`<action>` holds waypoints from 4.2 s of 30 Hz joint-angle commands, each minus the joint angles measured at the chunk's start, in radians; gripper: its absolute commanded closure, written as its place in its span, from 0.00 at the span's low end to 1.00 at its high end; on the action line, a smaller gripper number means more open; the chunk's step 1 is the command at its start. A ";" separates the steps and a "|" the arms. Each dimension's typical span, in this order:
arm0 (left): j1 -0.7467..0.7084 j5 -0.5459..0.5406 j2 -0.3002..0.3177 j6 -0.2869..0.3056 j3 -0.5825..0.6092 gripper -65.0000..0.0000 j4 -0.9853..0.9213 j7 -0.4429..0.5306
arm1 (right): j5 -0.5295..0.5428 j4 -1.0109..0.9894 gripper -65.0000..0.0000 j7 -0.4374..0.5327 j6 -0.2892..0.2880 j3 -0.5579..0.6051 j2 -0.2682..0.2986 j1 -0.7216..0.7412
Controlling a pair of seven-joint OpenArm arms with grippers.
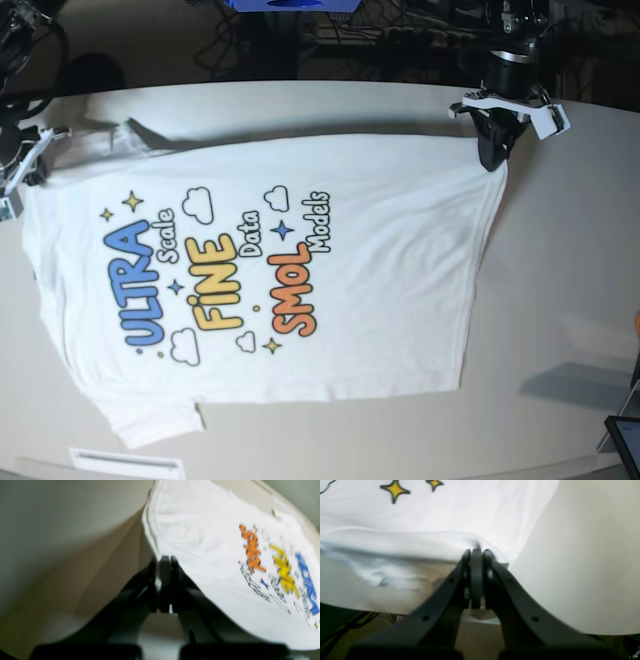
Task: Fold the T-shirt properly
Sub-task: 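Lift the gripped shoulder edge and pull it toward the hem, then lay the folded shoulder edge down and release both grippers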
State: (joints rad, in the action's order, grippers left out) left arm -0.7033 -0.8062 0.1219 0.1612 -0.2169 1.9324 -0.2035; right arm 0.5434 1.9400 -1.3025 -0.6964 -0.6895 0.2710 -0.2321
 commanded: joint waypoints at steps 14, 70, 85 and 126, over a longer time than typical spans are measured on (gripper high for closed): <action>0.090 -0.038 -0.070 0.005 -0.091 1.00 0.019 -0.133 | 0.001 0.003 1.00 -0.005 -0.002 0.133 0.046 0.112; 0.566 -0.038 -0.138 -0.163 -0.237 1.00 -0.273 -0.274 | 0.002 -0.368 1.00 0.065 -0.002 0.362 0.106 0.374; 0.732 -0.032 -0.133 -0.163 -0.238 1.00 -0.472 -0.270 | 0.001 -0.526 1.00 0.111 -0.002 0.411 0.121 0.438; 0.764 0.110 0.071 -0.157 -0.077 0.68 -0.391 -0.268 | -0.320 -0.428 0.51 0.453 -0.002 0.529 0.167 0.415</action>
State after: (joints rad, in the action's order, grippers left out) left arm 0.0441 -0.6788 0.1867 -0.0048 -0.2962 1.5173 -0.4911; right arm 0.1947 1.4944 -0.8730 -0.6922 -0.1585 0.4324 0.1665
